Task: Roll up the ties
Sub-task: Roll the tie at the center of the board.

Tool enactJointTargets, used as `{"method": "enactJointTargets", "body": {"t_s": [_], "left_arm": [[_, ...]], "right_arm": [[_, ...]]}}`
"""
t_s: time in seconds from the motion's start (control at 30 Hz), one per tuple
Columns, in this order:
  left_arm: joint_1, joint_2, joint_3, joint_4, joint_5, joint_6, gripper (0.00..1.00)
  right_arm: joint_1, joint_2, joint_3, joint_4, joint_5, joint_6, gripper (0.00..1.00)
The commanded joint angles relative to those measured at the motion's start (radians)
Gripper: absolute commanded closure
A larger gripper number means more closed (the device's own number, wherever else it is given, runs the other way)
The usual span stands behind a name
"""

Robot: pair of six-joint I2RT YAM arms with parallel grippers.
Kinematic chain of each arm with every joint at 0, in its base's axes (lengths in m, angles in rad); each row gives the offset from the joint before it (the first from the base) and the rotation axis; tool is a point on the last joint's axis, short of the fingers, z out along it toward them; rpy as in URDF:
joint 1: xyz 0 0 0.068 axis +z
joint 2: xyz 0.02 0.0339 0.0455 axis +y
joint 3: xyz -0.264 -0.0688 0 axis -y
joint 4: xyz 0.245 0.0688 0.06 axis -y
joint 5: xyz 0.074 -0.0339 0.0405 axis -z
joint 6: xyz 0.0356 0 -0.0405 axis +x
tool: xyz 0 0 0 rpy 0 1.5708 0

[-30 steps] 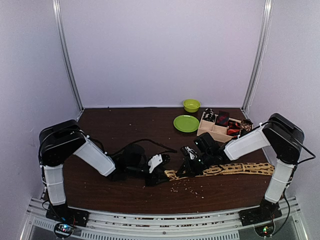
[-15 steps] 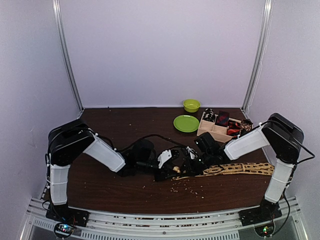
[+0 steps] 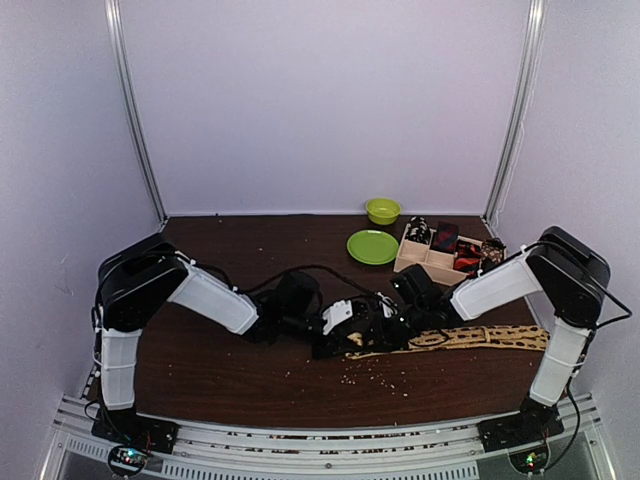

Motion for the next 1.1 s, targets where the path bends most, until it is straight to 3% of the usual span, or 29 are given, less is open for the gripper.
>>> {"method": "enactJointTargets", "body": {"t_s": [0.0,0.3,0.5,1.07], "left_arm": [[0.006,0.066,0.0,-0.268,-0.049,0.074,0.71],[0.013,0.064,-0.011,-0.292,-0.036,0.07,0.73],[0.013,0.065,-0.005,-0.295,-0.039,0.06,0.72],[0.013,0.065,-0.001,-0.292,-0.039,0.051,0.7]], "right_arm": [[-0.003,-0.053,-0.015,0.031,0.008,0.012,0.97],[-0.047,-0.137,-0.053,0.078,-0.033,0.039,0.82],[-0.031,-0.102,-0.034,0.136,-0.076,0.088,0.7],[0.004,-0.071,-0.008,-0.03,0.016,-0.007,0.64]]}}
